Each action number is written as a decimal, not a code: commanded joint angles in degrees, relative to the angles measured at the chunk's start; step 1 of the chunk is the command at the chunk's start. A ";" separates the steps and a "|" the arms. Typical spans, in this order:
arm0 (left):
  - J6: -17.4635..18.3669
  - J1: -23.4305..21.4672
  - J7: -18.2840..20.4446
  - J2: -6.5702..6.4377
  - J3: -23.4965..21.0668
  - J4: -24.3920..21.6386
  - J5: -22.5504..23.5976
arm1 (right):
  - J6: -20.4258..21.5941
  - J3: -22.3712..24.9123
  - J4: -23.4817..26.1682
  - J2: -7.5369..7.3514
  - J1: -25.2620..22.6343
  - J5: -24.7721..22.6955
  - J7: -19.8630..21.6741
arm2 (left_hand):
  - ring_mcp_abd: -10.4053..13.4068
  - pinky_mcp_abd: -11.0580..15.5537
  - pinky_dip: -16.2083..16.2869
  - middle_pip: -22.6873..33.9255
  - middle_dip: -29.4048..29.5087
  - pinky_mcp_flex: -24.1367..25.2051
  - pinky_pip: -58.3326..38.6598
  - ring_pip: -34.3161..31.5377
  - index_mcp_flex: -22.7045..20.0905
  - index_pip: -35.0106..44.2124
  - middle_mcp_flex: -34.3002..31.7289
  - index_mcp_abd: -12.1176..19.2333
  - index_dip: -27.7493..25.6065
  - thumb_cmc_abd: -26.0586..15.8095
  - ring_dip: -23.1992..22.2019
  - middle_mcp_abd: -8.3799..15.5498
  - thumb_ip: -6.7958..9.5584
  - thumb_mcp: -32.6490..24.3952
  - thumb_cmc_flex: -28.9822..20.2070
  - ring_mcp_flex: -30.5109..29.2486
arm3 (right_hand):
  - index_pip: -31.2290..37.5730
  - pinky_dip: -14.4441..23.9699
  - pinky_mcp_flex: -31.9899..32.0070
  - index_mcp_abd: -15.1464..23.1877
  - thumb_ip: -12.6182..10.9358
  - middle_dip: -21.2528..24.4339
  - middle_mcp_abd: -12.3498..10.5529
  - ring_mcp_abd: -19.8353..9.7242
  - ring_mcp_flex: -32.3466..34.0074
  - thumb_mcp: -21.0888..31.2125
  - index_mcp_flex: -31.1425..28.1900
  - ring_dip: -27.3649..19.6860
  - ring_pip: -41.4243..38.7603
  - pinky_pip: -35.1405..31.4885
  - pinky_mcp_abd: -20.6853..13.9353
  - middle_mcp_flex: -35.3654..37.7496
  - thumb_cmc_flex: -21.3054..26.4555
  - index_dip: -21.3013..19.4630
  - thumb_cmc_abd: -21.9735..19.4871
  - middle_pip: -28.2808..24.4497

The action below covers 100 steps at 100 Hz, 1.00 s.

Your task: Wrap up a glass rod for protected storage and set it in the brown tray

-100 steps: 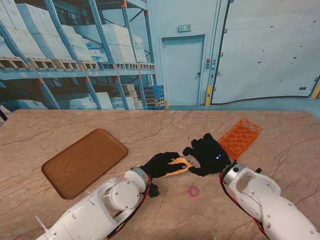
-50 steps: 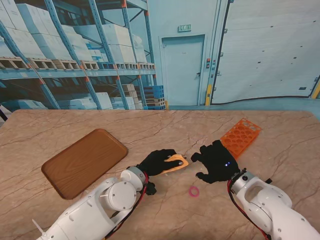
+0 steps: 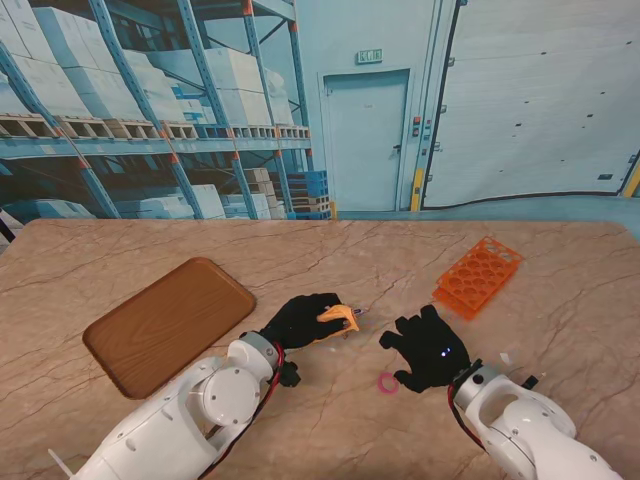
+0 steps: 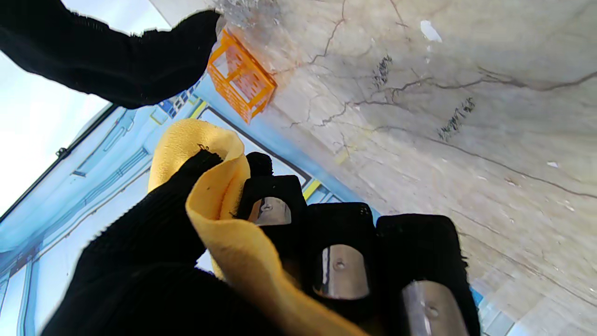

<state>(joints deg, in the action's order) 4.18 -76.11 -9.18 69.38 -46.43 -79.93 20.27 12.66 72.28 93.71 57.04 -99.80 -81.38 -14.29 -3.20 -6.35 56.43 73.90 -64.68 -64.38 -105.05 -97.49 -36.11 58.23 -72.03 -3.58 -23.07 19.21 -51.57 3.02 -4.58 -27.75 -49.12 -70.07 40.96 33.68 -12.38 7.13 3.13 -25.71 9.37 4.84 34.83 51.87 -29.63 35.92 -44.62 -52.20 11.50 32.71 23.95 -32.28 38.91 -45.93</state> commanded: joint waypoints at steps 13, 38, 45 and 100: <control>0.56 -1.05 -0.61 -0.26 -0.95 -0.96 0.39 | -1.38 -2.67 -2.25 -0.27 1.27 -1.45 -1.79 | -2.60 3.21 0.63 3.61 -0.47 0.24 -14.93 -6.15 -1.09 1.26 -4.97 0.02 0.62 1.29 0.28 3.03 -0.56 -4.95 0.25 -2.65 | 0.73 0.49 1.11 -1.74 -1.52 -0.21 0.34 -0.16 -1.75 2.66 3.73 -0.24 0.24 0.72 1.61 -3.97 0.77 -0.63 2.87 -0.25; 0.40 -1.35 -0.78 -0.30 -1.44 -1.25 0.47 | -2.26 -5.39 -4.40 -0.67 3.28 -2.10 -2.06 | -2.62 3.19 0.69 3.62 -0.43 0.24 -14.93 -6.16 -1.09 0.82 -4.97 -0.02 0.79 0.94 0.28 3.04 -1.05 -4.74 0.09 -2.65 | 1.69 0.79 1.14 -2.12 -1.94 -0.28 0.64 -0.37 -2.27 3.69 5.11 -0.15 -1.04 -0.83 1.37 -5.49 0.45 -0.51 2.55 -1.70; 0.35 -1.37 -0.78 -0.30 -1.44 -1.28 0.45 | -2.74 -5.93 -4.93 -0.72 3.72 -2.23 -2.44 | -2.62 3.20 0.70 3.62 -0.43 0.24 -14.93 -6.16 -1.11 0.78 -4.97 0.01 0.79 0.88 0.28 3.04 -1.12 -4.65 0.14 -2.65 | 1.99 0.82 1.11 -2.23 -1.99 -0.29 0.79 -0.26 -2.37 3.77 5.33 -0.11 -1.46 -1.32 1.32 -5.70 0.22 -0.48 2.15 -2.10; -0.61 -1.38 -0.35 -0.30 -1.30 -1.41 0.10 | -3.17 -7.92 -6.24 -1.16 5.03 -3.28 -2.64 | -2.62 3.17 0.89 3.49 -0.36 0.23 -14.93 -6.16 -1.07 0.30 -4.94 0.10 0.89 0.34 0.29 2.90 -1.35 -3.96 -0.02 -2.65 | 2.63 0.07 1.71 -2.76 -1.63 0.05 1.26 -0.26 -3.64 3.47 6.66 -0.51 -2.54 -3.31 1.15 -7.41 0.24 0.13 3.42 -3.22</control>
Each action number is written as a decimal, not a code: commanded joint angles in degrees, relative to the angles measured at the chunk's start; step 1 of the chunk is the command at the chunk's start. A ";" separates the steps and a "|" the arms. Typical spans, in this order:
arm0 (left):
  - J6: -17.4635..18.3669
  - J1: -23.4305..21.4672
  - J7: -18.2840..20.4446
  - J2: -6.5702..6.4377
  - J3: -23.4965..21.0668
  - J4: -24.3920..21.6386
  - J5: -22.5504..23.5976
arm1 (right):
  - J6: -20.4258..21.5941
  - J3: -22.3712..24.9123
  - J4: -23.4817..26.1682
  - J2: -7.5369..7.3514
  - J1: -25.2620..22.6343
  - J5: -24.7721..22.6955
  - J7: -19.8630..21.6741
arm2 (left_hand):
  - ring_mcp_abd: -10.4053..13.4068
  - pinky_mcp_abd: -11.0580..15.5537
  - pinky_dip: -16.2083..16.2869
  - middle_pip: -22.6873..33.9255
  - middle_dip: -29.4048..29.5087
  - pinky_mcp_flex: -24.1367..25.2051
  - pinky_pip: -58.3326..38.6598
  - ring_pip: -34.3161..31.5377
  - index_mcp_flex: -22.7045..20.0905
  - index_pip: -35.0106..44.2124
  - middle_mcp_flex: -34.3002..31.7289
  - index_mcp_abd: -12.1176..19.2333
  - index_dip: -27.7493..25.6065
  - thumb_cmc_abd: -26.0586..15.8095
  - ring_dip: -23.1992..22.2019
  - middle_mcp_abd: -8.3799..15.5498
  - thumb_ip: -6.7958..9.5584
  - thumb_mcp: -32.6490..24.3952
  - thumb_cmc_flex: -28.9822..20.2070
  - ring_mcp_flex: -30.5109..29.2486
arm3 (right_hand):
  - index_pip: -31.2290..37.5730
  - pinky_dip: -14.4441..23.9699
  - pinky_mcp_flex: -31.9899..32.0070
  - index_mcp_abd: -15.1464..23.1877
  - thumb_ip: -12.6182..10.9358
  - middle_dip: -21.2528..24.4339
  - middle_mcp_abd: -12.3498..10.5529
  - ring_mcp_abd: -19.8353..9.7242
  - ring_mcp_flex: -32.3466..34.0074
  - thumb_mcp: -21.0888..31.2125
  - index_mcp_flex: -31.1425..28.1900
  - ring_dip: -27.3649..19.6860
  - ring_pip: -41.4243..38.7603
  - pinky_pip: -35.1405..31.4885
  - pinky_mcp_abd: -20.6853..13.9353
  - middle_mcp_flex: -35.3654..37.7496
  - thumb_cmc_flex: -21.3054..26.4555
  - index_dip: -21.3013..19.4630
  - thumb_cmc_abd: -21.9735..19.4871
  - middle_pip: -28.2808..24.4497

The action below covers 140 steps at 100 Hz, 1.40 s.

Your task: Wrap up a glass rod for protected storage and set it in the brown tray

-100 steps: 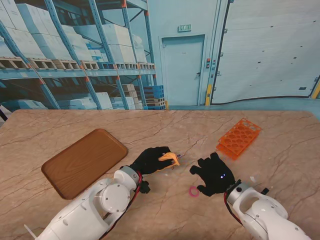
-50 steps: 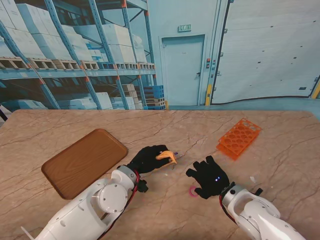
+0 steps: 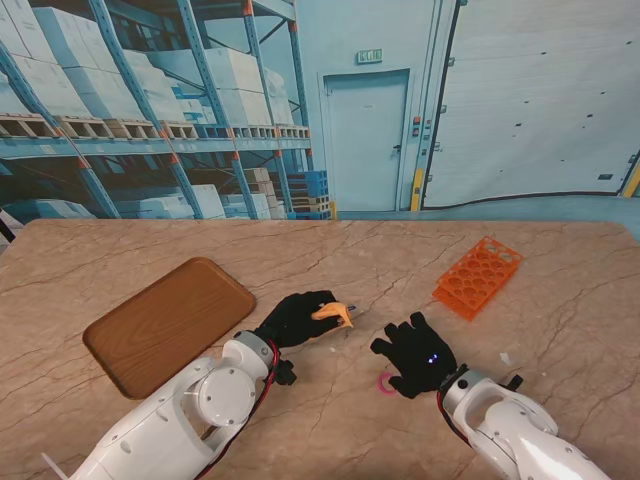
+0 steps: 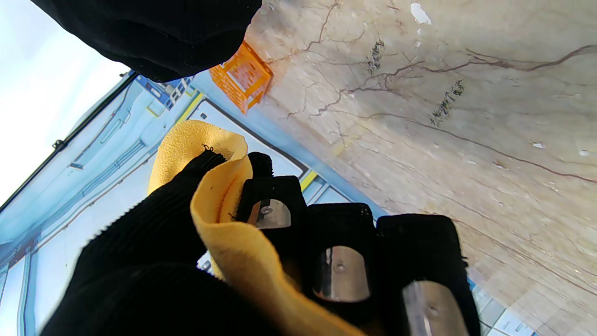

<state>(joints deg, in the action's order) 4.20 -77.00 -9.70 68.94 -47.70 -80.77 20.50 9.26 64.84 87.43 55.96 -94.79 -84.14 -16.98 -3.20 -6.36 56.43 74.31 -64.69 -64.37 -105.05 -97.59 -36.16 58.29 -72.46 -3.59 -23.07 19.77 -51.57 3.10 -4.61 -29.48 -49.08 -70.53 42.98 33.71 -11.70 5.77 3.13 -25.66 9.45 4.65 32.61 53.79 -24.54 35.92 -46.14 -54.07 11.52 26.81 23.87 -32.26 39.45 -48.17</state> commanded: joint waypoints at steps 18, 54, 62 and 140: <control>-1.63 -0.63 0.26 0.15 -0.03 -0.95 -0.19 | 0.14 -1.39 -0.60 -0.23 0.68 -0.66 0.17 | -2.62 3.06 0.99 2.94 -0.32 0.24 -14.93 -6.06 -1.11 0.13 -4.49 0.06 0.88 -0.43 0.29 2.67 -1.43 -1.86 -0.27 -2.18 | 0.77 -0.22 1.38 -1.52 -1.75 0.00 1.21 -0.11 -2.15 1.28 2.16 -0.60 -1.16 -1.74 1.04 -2.52 0.23 0.22 3.01 -1.22; -2.93 -0.82 0.57 0.29 -0.17 -1.42 -1.28 | 0.71 -1.36 0.39 -0.37 -0.30 -1.24 1.46 | -3.05 2.88 1.20 2.78 -0.34 0.24 -14.93 -6.03 -1.03 -0.18 -4.44 -0.03 0.90 -1.06 0.28 2.51 -1.65 -0.92 -0.84 -2.17 | 3.65 -1.01 1.95 -0.12 -1.46 -0.07 1.22 -0.74 -3.11 5.70 1.59 -0.85 -1.21 -1.82 0.87 -4.84 0.41 -0.72 7.81 -1.42; -2.99 -0.82 0.54 0.29 -0.21 -1.42 -1.26 | 0.77 -1.45 0.31 -0.42 -0.42 -1.32 1.39 | -3.07 2.87 1.22 2.72 -0.35 0.24 -14.93 -6.02 -0.88 -0.29 -4.39 -0.01 0.92 -1.18 0.27 2.49 -1.64 -0.73 -1.00 -2.17 | 7.82 -1.07 2.03 3.62 -1.85 -0.27 1.17 -0.86 -3.26 6.07 -0.10 -0.83 -1.42 -1.87 0.69 -5.07 0.95 -3.03 7.22 -1.74; -2.73 -0.16 1.16 0.12 0.59 -0.80 -0.60 | 8.45 8.13 6.86 1.88 -5.26 6.94 0.86 | -3.07 2.95 1.28 2.34 -0.82 0.23 -14.93 -6.01 -2.23 0.29 -4.05 1.32 0.86 2.96 0.22 2.09 -0.35 -5.03 1.82 -2.18 | 20.57 -1.04 1.02 13.55 2.83 -0.46 -1.36 -1.53 0.96 6.17 -17.32 -0.43 -2.31 -2.04 0.89 6.92 5.49 8.02 -2.88 -1.81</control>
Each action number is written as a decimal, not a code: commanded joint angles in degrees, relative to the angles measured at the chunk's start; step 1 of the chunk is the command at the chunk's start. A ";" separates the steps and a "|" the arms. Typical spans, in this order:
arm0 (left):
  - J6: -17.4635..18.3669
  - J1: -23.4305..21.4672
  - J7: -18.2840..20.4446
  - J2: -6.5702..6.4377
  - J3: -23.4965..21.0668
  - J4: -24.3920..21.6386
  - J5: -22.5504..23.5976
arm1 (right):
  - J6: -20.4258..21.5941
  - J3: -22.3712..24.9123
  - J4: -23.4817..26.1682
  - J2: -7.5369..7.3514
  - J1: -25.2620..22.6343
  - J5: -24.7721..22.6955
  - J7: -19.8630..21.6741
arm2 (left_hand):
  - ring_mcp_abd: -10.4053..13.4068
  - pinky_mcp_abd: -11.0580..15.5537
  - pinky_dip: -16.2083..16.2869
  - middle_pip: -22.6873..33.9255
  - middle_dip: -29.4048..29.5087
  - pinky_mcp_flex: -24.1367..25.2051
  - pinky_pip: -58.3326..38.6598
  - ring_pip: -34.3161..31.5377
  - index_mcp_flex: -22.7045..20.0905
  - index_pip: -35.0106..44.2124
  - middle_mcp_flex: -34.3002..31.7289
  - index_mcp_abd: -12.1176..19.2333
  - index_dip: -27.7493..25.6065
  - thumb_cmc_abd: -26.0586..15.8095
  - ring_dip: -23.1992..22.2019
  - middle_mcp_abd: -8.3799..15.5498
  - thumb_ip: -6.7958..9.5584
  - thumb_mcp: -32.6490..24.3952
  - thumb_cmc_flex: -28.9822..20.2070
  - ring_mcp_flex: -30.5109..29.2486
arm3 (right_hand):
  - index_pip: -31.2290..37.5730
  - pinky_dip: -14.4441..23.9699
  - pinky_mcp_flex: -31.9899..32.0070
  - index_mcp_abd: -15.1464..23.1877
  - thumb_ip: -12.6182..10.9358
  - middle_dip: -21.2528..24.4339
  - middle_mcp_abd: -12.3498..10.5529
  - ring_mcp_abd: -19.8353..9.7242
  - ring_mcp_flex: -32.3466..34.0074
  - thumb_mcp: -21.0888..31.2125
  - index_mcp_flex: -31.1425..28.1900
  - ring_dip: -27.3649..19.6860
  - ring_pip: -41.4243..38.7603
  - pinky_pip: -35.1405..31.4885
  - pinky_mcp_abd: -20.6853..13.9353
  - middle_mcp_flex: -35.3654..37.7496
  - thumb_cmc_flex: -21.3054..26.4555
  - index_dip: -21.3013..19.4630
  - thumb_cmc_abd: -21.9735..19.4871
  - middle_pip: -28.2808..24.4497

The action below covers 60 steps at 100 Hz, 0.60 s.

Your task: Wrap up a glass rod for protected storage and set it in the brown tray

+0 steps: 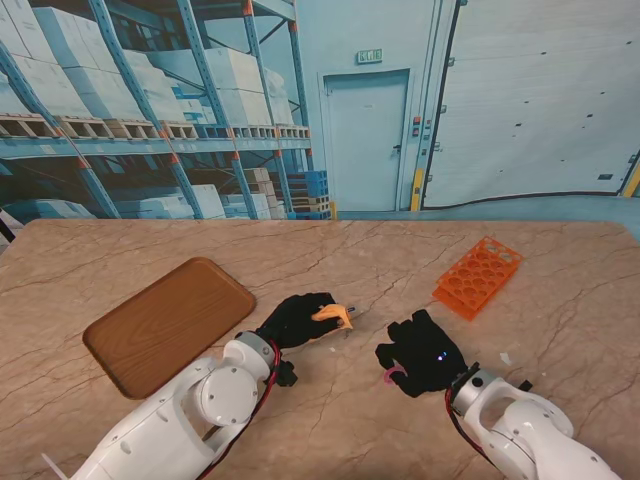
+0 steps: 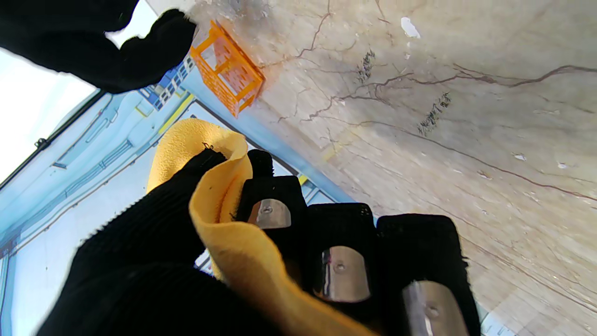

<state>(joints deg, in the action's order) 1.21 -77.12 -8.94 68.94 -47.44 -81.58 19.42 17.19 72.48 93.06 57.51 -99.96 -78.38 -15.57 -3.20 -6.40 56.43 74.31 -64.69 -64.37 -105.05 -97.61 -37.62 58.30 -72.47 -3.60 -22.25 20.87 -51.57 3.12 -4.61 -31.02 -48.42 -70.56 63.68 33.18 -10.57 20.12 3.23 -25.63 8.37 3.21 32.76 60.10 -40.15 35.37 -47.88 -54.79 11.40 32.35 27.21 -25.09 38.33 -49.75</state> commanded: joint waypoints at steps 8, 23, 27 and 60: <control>0.81 0.20 0.49 -0.02 0.71 0.21 1.33 | 1.19 1.94 1.99 0.90 -0.21 3.43 -0.68 | -3.07 3.07 1.07 2.31 -0.90 0.23 -14.93 -5.99 -1.43 0.64 -3.88 2.04 0.06 2.20 0.22 2.15 -0.18 -4.22 3.01 -2.15 | -0.69 -0.39 -0.32 -1.72 3.03 -0.42 -0.22 0.24 1.26 -0.68 -2.60 0.24 -0.53 -1.33 1.09 2.25 2.42 1.81 -2.34 0.22; 1.61 0.74 0.31 -0.19 1.58 0.72 3.09 | 2.14 3.90 3.00 2.05 0.15 8.11 -1.31 | -3.06 3.24 0.68 2.20 -1.02 0.23 -14.93 -5.92 -2.52 1.00 -3.43 2.71 0.22 2.69 0.25 2.09 -0.26 -3.05 5.79 -2.14 | -2.20 -0.08 -0.71 -3.36 3.92 -0.28 -0.14 0.71 2.08 -2.46 -4.81 0.44 -0.38 -1.37 1.30 4.07 3.10 3.65 -3.86 1.08; 1.60 0.85 0.21 -0.22 1.81 0.78 3.56 | 2.39 4.21 3.23 2.35 0.31 9.42 -1.38 | -3.01 3.26 0.54 2.19 -1.05 0.24 -14.93 -5.77 -2.88 1.08 -3.33 2.85 0.22 3.31 0.29 2.08 -0.48 -2.44 6.39 -2.12 | -2.39 -0.03 -0.82 -3.38 4.04 -0.28 -0.28 0.72 2.21 -2.72 -5.06 0.46 -0.35 -1.39 1.33 4.24 3.14 3.84 -4.13 1.16; 1.72 1.28 -0.57 -0.56 3.40 0.69 7.43 | 2.80 3.80 4.52 3.92 1.71 17.85 0.22 | -3.19 1.97 -1.65 2.53 -1.39 0.47 -14.93 -4.75 -9.80 2.00 -3.47 3.32 1.20 3.39 0.44 1.69 -0.20 -0.68 7.76 -2.11 | -3.22 0.40 -1.42 -3.19 4.41 -0.25 -0.31 0.92 3.05 -3.83 -6.29 0.81 -0.50 -1.55 1.18 5.82 3.44 4.39 -4.84 1.72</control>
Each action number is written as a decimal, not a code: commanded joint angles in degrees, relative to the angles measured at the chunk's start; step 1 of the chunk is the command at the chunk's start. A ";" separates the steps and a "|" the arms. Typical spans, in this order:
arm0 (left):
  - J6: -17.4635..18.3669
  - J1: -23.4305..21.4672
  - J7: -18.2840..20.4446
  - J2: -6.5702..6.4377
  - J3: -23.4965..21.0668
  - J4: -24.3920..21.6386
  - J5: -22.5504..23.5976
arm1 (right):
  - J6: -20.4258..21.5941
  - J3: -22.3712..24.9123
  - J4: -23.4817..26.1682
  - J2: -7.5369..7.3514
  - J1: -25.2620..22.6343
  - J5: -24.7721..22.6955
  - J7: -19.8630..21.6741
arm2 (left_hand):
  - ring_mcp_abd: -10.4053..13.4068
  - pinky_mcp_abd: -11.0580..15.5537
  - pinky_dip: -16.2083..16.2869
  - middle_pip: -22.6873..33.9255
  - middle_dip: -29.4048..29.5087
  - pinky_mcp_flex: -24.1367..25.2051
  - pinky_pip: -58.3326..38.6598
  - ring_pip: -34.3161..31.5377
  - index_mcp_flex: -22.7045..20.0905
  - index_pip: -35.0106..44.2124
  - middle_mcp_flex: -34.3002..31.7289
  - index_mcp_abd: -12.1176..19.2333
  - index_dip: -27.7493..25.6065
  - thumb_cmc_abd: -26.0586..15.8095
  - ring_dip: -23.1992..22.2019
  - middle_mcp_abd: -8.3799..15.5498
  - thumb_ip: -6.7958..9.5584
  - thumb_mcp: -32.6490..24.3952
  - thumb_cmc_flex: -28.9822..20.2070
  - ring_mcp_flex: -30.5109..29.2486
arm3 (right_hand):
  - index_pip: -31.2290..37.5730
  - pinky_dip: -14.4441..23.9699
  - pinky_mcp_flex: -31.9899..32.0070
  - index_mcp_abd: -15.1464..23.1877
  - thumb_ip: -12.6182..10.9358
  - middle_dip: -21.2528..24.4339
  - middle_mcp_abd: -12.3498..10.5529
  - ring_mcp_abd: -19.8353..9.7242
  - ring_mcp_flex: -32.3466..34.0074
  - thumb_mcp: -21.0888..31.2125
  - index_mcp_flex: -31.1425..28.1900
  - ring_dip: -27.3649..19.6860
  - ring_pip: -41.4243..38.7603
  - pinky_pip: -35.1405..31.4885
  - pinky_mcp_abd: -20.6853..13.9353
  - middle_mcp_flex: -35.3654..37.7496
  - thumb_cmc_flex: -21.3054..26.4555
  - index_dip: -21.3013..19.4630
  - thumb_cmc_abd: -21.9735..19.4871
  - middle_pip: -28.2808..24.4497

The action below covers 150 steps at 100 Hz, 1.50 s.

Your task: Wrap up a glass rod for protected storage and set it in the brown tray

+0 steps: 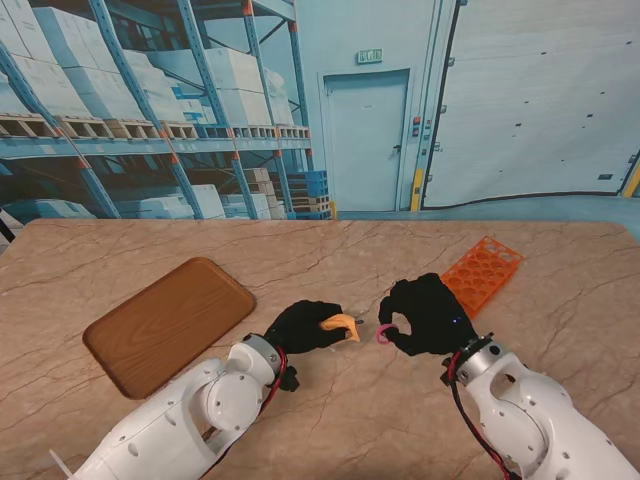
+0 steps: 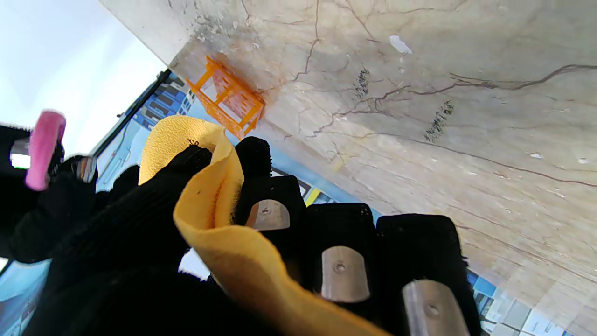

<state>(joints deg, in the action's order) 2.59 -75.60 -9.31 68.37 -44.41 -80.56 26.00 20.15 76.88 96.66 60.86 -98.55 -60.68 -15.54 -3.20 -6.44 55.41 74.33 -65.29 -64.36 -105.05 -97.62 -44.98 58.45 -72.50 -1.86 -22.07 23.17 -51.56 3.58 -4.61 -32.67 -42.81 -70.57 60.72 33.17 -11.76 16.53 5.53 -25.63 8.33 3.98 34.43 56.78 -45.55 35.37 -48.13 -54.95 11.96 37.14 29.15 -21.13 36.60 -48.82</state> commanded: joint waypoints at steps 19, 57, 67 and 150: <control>0.11 -0.38 -0.40 -0.12 0.86 -0.94 1.89 | -1.02 -2.18 0.87 0.88 1.12 3.85 2.92 | -5.15 -1.75 -5.50 2.64 -0.62 1.02 -14.92 -2.24 -5.81 1.07 -3.37 -0.08 2.42 -1.07 0.64 0.29 -0.68 2.31 1.55 -2.12 | -0.30 0.62 -0.23 0.83 1.77 -0.45 -0.16 0.25 1.29 -0.67 -0.63 1.12 -0.59 -1.48 0.57 1.07 1.29 0.08 -3.27 0.61; -1.69 -0.30 3.11 -1.00 1.39 -2.86 2.18 | -2.25 -5.17 -0.90 1.03 3.92 7.67 6.00 | -8.29 -10.96 -25.55 -2.76 0.62 3.09 -11.67 10.88 -0.80 -0.42 2.76 -1.27 -1.44 -8.33 -0.65 -1.23 -0.26 12.28 -5.84 0.83 | -0.43 0.95 -0.02 1.00 1.31 -0.71 0.21 0.42 1.09 -0.83 -0.37 1.55 -1.02 -1.49 0.60 0.89 1.23 -0.41 -3.40 0.50; -3.05 -0.55 3.75 -1.08 1.34 -3.63 1.90 | -2.34 -5.52 -1.26 1.05 4.47 7.77 5.95 | -7.45 -4.73 -24.71 -5.84 3.57 2.27 -14.87 9.61 -1.15 -0.93 1.93 -1.48 -1.81 -7.97 1.89 -1.36 -0.91 9.36 -4.95 -2.20 | -0.38 1.02 -0.04 0.89 1.31 -0.78 0.23 0.47 1.15 -0.92 -0.33 1.62 -1.12 -1.51 0.66 0.91 1.47 -0.55 -3.33 0.40; 2.25 0.32 2.70 -0.88 2.26 -1.46 1.78 | -4.72 -7.06 -3.42 0.77 5.88 5.27 5.06 | 1.19 6.55 -10.02 0.29 1.01 0.51 -14.92 0.96 0.77 -4.27 0.50 -2.78 -7.19 5.09 0.40 4.58 -0.01 -1.48 15.73 -2.22 | -0.41 1.31 0.14 0.34 1.11 -1.02 0.71 0.90 1.05 -0.81 -0.35 1.87 -1.54 -1.67 1.18 0.92 1.63 -0.64 -3.17 0.01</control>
<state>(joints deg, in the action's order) 4.53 -75.10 -6.11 67.08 -42.30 -82.28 27.34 15.47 70.02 93.08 61.51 -92.56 -55.15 -10.34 -3.22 -6.69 44.06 71.31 -62.79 -62.29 -105.35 -92.77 -42.74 56.16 -69.76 -3.40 -26.64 26.12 -50.36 4.61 -5.13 -33.60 -32.47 -70.67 60.18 33.64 -11.79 16.52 5.53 -26.22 8.45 4.47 34.43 56.23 -45.56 36.55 -48.29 -55.06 12.05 37.14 29.19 -21.13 36.57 -48.81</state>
